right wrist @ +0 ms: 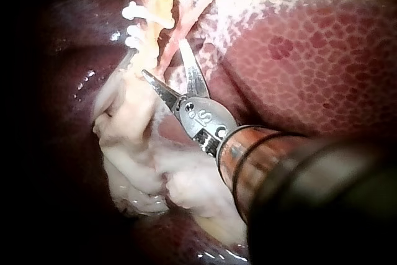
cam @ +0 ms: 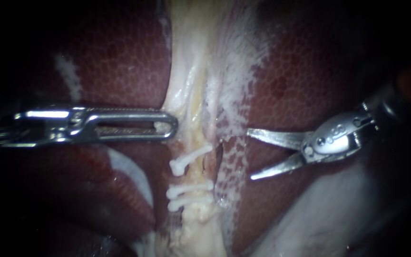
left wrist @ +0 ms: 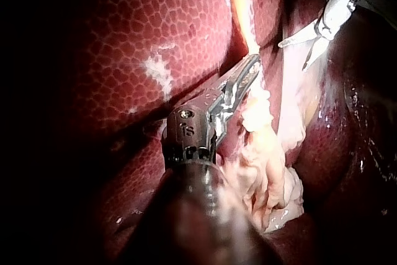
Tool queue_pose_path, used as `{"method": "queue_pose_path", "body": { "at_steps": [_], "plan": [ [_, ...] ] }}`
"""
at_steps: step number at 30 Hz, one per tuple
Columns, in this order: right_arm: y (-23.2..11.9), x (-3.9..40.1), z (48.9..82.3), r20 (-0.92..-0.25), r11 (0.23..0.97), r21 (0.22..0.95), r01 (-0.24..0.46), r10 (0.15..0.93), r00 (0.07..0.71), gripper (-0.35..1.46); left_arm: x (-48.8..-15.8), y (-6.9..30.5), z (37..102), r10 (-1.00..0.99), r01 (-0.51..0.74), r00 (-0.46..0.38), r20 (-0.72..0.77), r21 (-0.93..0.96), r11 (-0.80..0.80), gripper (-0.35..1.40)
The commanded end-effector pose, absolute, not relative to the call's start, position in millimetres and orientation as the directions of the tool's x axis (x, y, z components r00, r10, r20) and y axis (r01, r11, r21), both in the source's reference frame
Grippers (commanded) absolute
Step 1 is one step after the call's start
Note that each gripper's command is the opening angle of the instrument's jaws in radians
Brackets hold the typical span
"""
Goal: Go to the cutting position left tube
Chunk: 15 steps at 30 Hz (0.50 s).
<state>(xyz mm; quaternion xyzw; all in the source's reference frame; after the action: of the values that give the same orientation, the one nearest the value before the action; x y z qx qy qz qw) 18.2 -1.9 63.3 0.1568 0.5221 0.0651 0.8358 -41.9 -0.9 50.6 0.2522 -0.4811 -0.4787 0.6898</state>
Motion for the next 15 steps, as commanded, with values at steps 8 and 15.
{"method": "queue_pose_path", "body": {
  "at_steps": [8,15],
  "plan": [
    [-4.1,21.4,65.7,-0.84,0.912,0.396,0.107,0.313,0.444,1.4,-40.4,-0.2,47.6,-0.905,0.399,0.051,0.422,0.822,0.406,-0.35],
    [-4.3,23.2,65.9,-0.836,0.898,0.421,0.125,0.331,0.438,1.37,-40.5,-0.4,47.6,-0.905,0.399,0.051,0.423,0.822,0.407,-0.35]
  ]
}}
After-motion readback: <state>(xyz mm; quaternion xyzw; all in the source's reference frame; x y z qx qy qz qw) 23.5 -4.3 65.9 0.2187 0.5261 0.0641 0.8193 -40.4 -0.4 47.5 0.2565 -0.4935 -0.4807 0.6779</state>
